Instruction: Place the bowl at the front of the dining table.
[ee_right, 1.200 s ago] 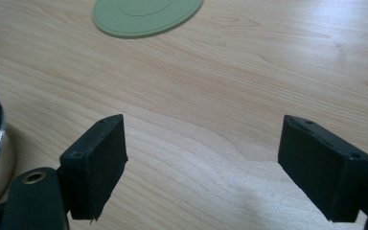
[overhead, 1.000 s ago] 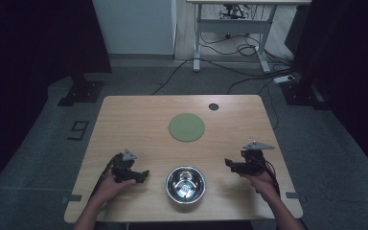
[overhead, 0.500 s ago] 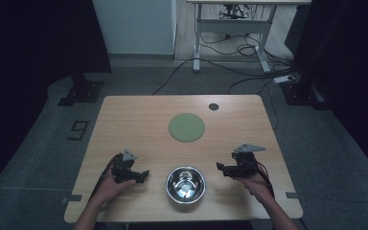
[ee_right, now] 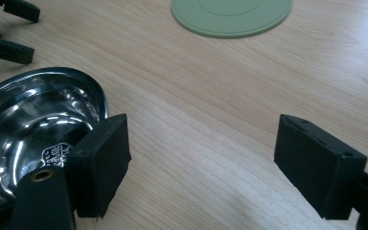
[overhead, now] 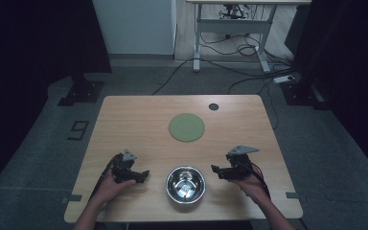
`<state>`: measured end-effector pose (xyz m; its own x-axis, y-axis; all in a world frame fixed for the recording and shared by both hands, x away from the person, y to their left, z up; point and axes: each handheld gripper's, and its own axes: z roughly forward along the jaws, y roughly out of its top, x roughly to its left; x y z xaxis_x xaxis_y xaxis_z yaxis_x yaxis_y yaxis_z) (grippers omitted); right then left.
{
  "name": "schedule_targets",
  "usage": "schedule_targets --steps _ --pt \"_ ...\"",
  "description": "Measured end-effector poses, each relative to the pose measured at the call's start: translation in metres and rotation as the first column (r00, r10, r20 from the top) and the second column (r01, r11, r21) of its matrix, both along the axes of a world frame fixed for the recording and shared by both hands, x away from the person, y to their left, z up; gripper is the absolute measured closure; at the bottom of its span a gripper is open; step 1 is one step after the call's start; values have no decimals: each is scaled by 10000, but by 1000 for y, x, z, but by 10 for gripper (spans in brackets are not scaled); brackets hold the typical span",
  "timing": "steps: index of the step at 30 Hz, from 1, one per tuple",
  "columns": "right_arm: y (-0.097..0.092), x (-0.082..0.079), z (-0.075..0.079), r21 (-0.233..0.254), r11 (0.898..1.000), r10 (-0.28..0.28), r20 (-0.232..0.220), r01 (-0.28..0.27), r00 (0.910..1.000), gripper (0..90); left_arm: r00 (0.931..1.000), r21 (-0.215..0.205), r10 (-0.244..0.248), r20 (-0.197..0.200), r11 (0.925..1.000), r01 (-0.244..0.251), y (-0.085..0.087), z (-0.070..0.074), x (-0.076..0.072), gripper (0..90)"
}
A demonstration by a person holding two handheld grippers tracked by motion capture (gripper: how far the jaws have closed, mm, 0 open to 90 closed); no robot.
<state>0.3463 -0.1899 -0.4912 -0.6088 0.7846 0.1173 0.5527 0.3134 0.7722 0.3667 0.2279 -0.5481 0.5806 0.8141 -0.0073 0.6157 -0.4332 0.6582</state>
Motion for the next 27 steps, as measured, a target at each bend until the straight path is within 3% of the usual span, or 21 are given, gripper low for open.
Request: schedule_targets --steps 2,6,27 --pt "2 -1 0 19 10000 59 -12 -59 10000 196 10000 -1 -1 0 10000 1 0 0 0 0" --pt "8 -2 -1 553 9982 244 -337 -225 9991 196 10000 0 1 1 10000 -1 0 0 0 0" --pt "40 -7 -8 423 9956 856 -556 -833 9948 207 10000 -3 1 1 10000 -1 0 0 0 0"
